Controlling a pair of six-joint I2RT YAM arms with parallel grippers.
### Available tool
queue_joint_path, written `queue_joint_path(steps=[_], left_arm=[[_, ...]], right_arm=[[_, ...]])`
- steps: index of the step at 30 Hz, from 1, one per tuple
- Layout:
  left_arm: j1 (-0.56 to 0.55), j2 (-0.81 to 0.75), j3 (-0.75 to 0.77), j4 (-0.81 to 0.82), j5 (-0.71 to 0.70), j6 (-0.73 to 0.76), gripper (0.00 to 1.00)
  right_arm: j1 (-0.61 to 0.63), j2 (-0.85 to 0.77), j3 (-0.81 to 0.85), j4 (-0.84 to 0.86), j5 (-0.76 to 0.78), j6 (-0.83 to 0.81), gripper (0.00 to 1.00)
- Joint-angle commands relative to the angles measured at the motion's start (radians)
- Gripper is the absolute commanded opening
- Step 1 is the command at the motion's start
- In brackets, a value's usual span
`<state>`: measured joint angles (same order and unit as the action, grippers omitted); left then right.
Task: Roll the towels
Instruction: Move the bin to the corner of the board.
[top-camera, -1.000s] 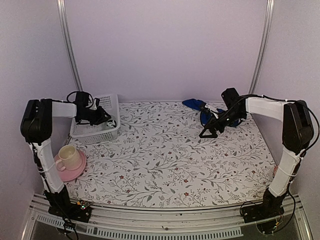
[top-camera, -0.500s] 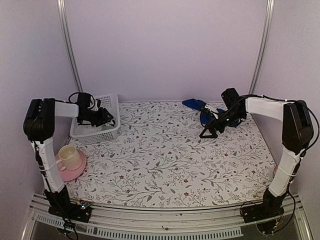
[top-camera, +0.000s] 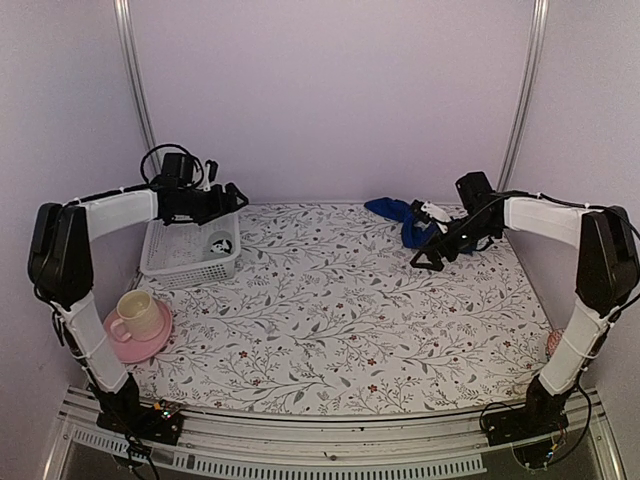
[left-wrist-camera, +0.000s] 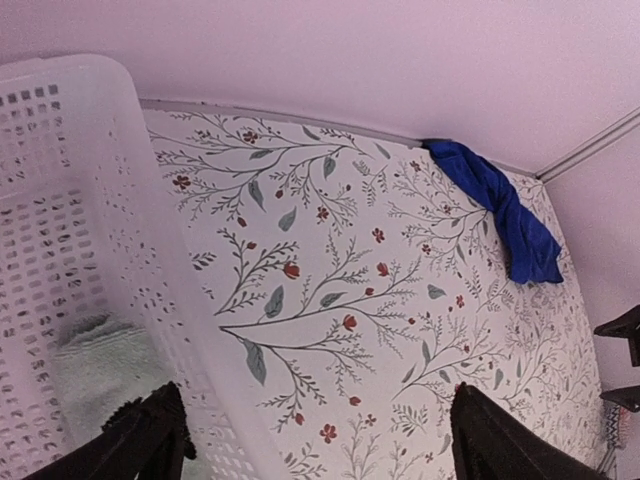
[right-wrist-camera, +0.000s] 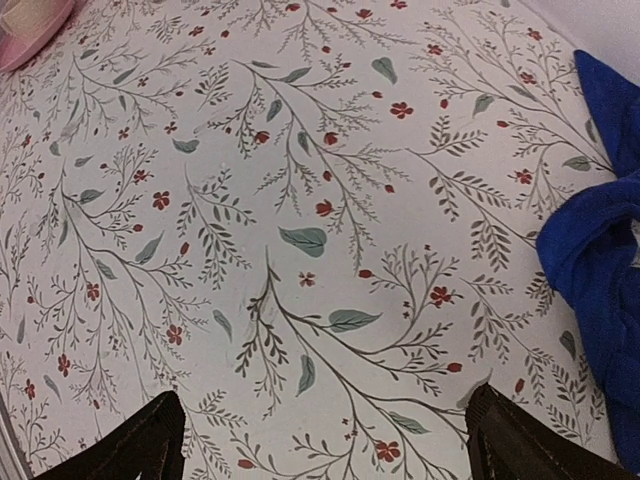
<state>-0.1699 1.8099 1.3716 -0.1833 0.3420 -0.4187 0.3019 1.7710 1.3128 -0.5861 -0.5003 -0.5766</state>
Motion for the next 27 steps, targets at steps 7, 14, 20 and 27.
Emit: queue_joint_path(steps=[7, 14, 20, 27], left_arm=[[-0.199, 0.041, 0.017, -0.106, -0.103, 0.046, 0.97], [-0.216, 0.084, -0.029, -0.101, -0.187, -0.005, 0.97], [-0.206, 0.050, -0.116, -0.085, -0.265, -0.012, 0.97], [-0.198, -0.023, -0.193, -0.091, -0.305, -0.018, 0.97]], right_arm=[[-0.255, -0.017, 0.022, 0.084, -0.011, 0.096, 0.99], [-0.254, 0.082, 0.127, 0.069, 0.118, 0.062, 0.99], [-0.252, 0.191, 0.234, 0.033, 0.176, 0.012, 0.95], [-0.253, 0.273, 0.312, 0.000, 0.192, -0.018, 0.88]])
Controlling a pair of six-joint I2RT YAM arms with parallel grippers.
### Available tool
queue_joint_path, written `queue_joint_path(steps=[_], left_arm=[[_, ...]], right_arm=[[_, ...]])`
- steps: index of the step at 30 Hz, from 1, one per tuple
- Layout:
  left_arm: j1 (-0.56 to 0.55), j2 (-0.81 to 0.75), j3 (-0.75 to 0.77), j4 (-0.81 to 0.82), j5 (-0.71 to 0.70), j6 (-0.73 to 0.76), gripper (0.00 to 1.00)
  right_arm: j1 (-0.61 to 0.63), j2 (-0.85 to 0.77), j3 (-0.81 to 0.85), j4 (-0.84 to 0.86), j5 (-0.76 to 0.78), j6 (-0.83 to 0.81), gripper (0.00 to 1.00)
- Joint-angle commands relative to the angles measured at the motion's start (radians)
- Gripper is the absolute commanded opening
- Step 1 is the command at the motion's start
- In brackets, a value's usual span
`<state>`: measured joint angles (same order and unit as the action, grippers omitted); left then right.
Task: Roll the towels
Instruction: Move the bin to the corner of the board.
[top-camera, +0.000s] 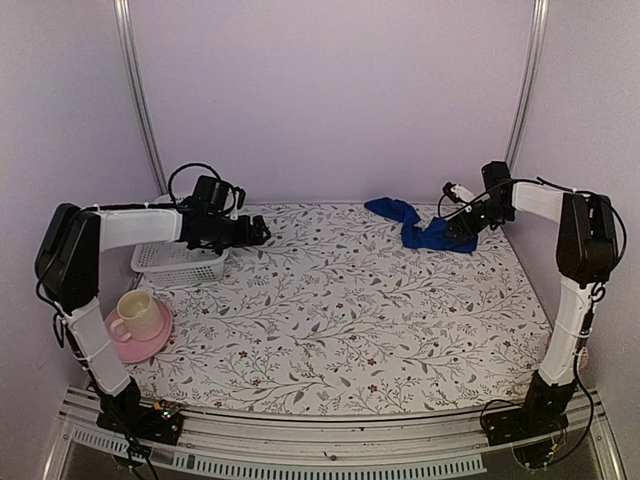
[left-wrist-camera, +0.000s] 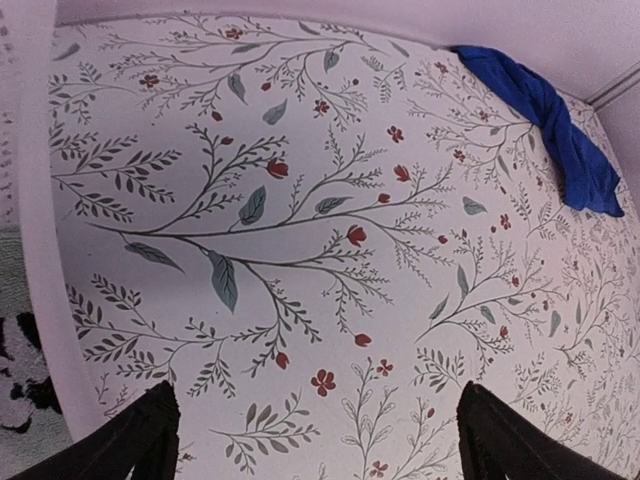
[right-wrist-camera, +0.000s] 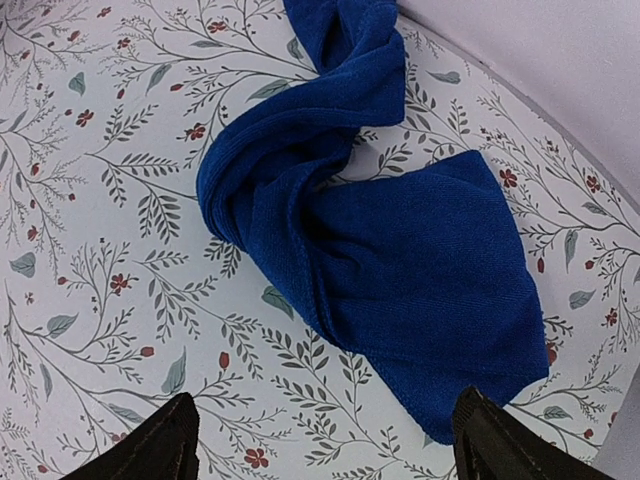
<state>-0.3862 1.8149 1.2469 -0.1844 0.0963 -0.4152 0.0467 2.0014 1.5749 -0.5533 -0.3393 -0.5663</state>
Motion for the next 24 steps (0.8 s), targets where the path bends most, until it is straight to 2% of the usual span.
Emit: queue_joint_path(steps=[1, 6, 10, 16, 24], left_arm=[[0.021, -0.043, -0.082, -0.087, -0.065, -0.023, 0.97], [0.033, -0.114, -0.138, -0.071, -0.070, -0.025, 0.97], [0.020, -0.142, -0.161, -0.048, -0.009, -0.022, 0.97], [-0.037, -0.156, -0.200, -0.012, 0.008, 0.004, 0.97], [-0.105, -0.199, -0.279, 0.073, -0.006, 0.001, 0.97]], right_arm=[[0.003, 0.056, 0.057, -0.036, 0.041, -0.027, 0.87], [0.004, 0.117, 0.079, -0.040, 0.117, -0.026, 0.81], [0.010, 0.150, 0.097, -0.042, 0.128, -0.057, 0.76], [0.032, 0.241, 0.190, -0.046, 0.209, -0.080, 0.62], [0.062, 0.293, 0.194, -0.011, 0.305, -0.084, 0.60]])
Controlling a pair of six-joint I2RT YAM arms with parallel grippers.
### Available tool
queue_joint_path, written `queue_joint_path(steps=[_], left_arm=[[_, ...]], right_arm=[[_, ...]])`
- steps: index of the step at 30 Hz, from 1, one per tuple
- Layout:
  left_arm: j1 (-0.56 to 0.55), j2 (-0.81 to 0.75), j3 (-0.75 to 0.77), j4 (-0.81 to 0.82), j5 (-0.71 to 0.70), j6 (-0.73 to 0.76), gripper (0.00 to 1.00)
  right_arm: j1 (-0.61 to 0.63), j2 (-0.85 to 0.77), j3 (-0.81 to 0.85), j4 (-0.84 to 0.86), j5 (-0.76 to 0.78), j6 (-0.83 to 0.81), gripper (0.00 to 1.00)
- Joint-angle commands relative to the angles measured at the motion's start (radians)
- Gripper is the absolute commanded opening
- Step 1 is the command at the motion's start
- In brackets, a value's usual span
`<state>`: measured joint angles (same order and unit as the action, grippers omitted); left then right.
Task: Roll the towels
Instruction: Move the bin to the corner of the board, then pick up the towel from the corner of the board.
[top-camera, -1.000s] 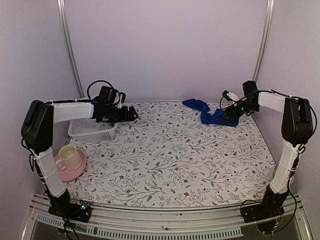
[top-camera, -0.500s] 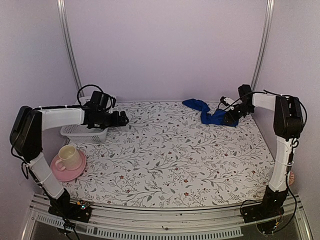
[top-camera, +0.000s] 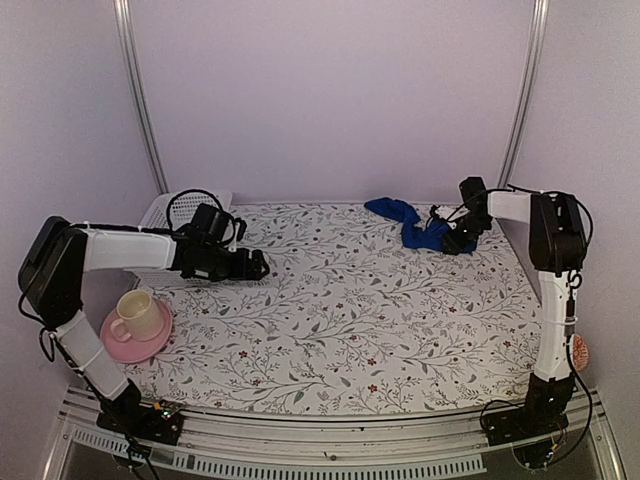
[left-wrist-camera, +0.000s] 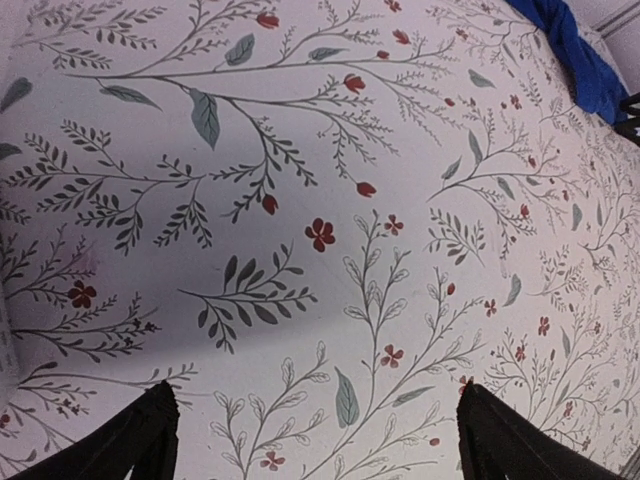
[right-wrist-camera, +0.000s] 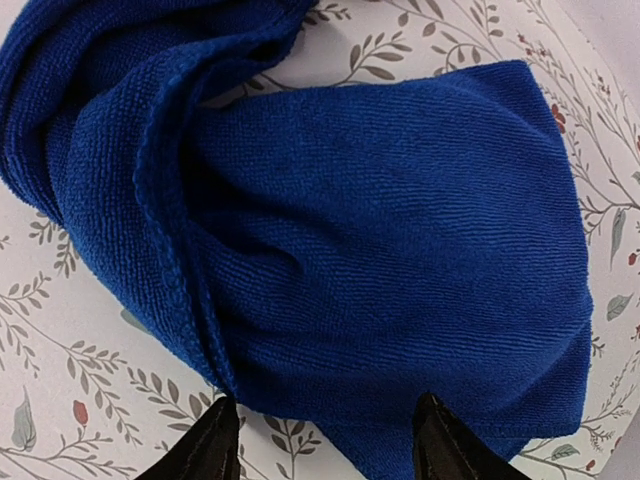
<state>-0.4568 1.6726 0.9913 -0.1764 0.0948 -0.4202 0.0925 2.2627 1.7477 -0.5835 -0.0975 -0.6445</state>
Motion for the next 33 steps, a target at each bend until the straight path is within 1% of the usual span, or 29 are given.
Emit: queue_joint_path(steps=[1, 4, 6, 8, 12, 14, 17, 31, 33], left_arm=[[-0.043, -0.063, -0.027, 0.072, -0.007, 0.009, 0.97], [-0.065, -0.088, -0.045, 0.109, -0.010, 0.030, 0.97], [-0.081, -0.101, -0.052, 0.133, -0.008, 0.041, 0.97], [-0.099, -0.108, -0.059, 0.157, -0.011, 0.055, 0.97], [-0.137, -0.110, -0.089, 0.210, -0.044, 0.080, 0.97], [-0.149, -0.098, -0.100, 0.229, -0.047, 0.089, 0.97], [-0.162, -0.077, -0.114, 0.251, -0.052, 0.092, 0.97], [-0.188, -0.002, -0.099, 0.277, -0.035, 0.082, 0.97], [-0.193, 0.007, -0.095, 0.278, -0.037, 0.081, 0.97]], right_arm=[[0.016, 0.023, 0.019, 0.026, 0.067, 0.009, 0.60], [0.007, -0.024, 0.000, 0.059, 0.066, 0.052, 0.62], [-0.002, -0.049, -0.009, 0.079, 0.085, 0.062, 0.65], [-0.012, -0.057, -0.013, 0.095, 0.108, 0.065, 0.66], [-0.033, -0.045, -0.030, 0.111, 0.151, 0.038, 0.66], [-0.043, -0.043, -0.046, 0.121, 0.143, 0.022, 0.66], [-0.046, -0.035, -0.063, 0.144, 0.180, 0.009, 0.66], [-0.041, -0.043, -0.088, 0.227, 0.202, 0.006, 0.66], [-0.034, -0.046, -0.086, 0.241, 0.192, 0.011, 0.64]])
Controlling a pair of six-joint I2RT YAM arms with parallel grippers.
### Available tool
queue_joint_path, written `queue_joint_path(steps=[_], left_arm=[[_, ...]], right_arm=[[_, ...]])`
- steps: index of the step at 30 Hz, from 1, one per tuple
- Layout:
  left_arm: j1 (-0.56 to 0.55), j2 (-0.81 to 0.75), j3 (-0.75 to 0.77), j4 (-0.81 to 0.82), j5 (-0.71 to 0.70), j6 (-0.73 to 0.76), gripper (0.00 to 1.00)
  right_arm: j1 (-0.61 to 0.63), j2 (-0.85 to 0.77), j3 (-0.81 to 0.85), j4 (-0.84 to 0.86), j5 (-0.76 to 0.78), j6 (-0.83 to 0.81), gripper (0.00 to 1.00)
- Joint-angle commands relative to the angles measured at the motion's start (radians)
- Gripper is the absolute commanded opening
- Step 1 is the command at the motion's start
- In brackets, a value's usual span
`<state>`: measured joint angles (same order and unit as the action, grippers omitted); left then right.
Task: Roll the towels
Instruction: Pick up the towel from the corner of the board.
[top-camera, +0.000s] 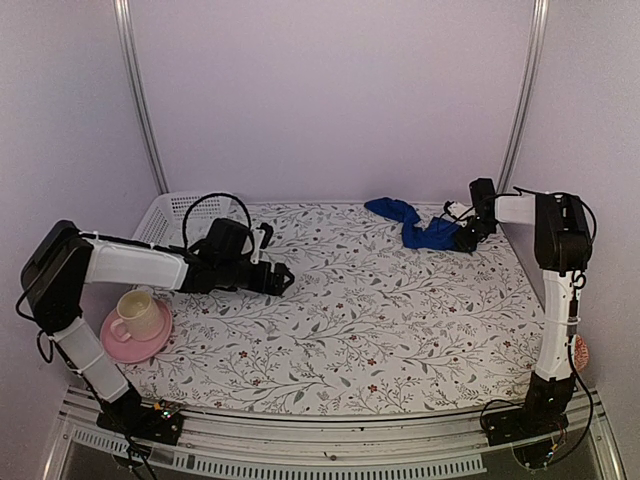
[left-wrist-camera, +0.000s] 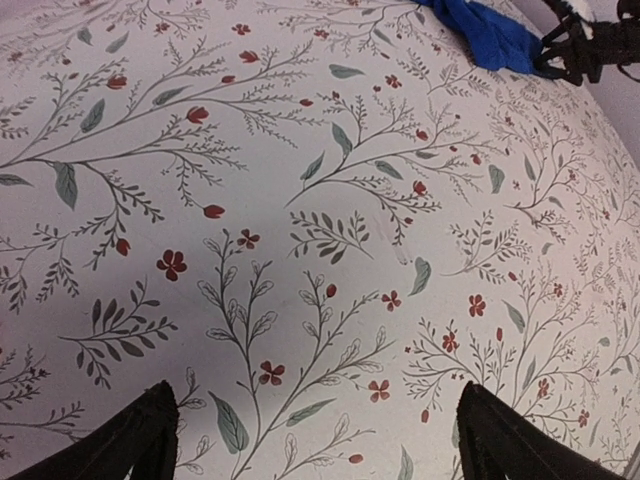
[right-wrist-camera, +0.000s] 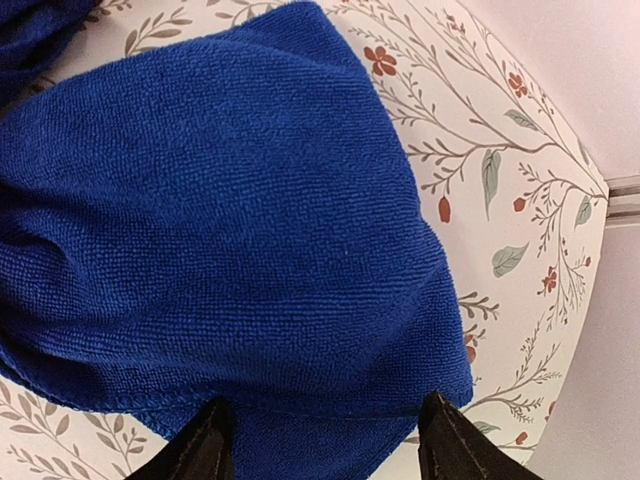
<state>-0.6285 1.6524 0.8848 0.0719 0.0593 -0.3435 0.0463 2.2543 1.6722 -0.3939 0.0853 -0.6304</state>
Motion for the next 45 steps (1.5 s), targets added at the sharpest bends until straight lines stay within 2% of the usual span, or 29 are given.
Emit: queue_joint_path(steps=[1, 8, 13, 20, 25, 31, 38, 45], left_arm=[[-0.022, 0.032, 0.013, 0.029, -0.002, 0.005, 0.97], [-0.032, 0.062, 0.026, 0.029, 0.001, 0.006, 0.97], [-0.039, 0.078, 0.032, 0.029, 0.009, 0.012, 0.97], [-0.045, 0.096, 0.043, 0.022, 0.012, 0.019, 0.97], [-0.048, 0.096, 0.043, 0.025, 0.013, 0.018, 0.97], [-0.056, 0.094, 0.042, 0.029, 0.010, 0.016, 0.97], [-0.059, 0.105, 0.046, 0.031, 0.014, 0.022, 0.97], [-0.060, 0.121, 0.051, 0.031, 0.025, 0.026, 0.97]], right_arm=[[0.015, -0.042, -0.011, 0.056, -0.002, -0.003, 0.62], [0.046, -0.052, -0.002, 0.070, -0.035, -0.008, 0.49], [0.068, -0.024, 0.004, 0.069, -0.020, -0.026, 0.43], [0.069, -0.071, -0.040, 0.067, -0.047, -0.046, 0.48], [0.069, -0.121, -0.034, 0.024, -0.201, -0.028, 0.52], [0.069, -0.099, 0.036, -0.034, -0.312, 0.043, 0.55], [0.068, -0.007, 0.188, -0.136, -0.377, 0.057, 0.55], [0.043, 0.028, 0.188, -0.184, -0.418, 0.053, 0.50]])
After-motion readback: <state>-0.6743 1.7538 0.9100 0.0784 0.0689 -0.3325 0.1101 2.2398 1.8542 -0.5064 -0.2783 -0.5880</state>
